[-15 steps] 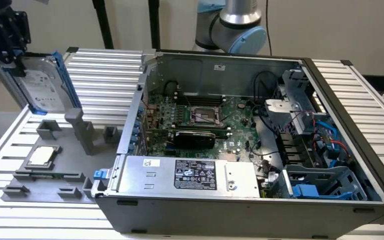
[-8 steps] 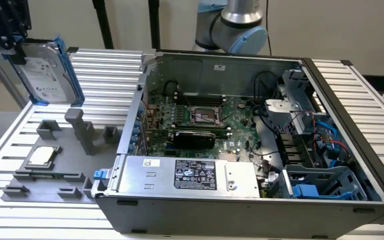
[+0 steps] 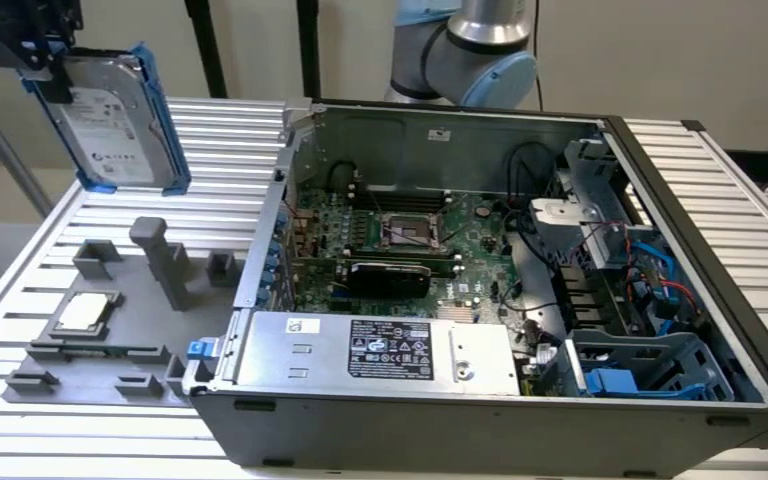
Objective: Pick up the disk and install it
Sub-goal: 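Pick up the disk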
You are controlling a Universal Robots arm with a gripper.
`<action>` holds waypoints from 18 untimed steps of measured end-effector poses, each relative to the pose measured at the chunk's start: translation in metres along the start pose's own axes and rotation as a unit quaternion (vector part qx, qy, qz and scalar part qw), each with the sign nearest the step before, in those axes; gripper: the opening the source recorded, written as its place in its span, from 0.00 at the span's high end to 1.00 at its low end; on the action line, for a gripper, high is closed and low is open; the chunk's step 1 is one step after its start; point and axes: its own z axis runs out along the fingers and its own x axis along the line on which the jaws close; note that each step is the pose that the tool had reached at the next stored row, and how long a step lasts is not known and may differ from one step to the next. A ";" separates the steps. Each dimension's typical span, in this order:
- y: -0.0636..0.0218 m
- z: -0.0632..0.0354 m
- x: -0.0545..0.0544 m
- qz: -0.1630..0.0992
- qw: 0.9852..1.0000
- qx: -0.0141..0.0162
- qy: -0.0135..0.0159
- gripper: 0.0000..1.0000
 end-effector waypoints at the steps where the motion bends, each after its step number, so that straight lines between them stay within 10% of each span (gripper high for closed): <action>1: -0.0044 -0.0038 0.001 0.000 1.000 0.000 -0.001 1.00; 18: -0.0812 -0.0512 0.027 0.000 1.000 0.000 -0.005 1.00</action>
